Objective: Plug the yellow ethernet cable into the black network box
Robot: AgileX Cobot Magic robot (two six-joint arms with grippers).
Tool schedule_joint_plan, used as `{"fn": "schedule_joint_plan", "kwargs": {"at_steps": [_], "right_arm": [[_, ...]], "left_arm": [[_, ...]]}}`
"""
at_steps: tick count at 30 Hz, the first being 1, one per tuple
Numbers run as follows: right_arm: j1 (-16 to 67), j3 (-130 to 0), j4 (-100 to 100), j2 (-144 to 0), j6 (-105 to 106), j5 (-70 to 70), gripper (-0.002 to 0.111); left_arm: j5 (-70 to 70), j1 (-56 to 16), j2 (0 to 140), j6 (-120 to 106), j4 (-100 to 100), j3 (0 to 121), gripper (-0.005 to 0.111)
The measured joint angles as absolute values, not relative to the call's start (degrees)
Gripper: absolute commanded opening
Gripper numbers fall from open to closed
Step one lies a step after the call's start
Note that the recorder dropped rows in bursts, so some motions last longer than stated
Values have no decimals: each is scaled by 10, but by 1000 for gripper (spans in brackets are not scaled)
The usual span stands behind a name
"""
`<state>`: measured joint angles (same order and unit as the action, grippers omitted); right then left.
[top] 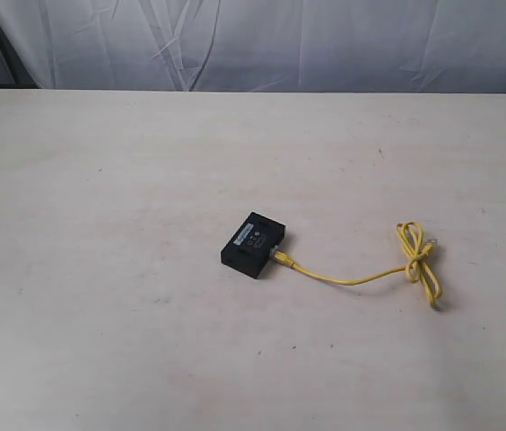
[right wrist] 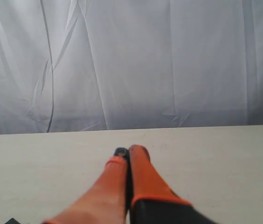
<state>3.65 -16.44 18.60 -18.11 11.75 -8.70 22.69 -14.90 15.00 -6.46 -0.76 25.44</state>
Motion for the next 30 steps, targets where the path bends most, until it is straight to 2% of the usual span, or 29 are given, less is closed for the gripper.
{"fn": "schedule_joint_plan", "kwargs": {"at_steps": [13,17,24,30], "right_arm": [[37,-164,215,-180,118,-98,-1],[37,-164,216,-180,118,-98,-1],[37,-164,216,-180,118,-98,-1],[37,-164,216,-180,118,-98,-1]], "left_arm": [[224,-149,150,-66,-15,253,0],[199,-147,125,-59,-50,221,0],[181,-34,31,-5,-55,138,0],[167,-19,3,0,-55,80,0]]}}
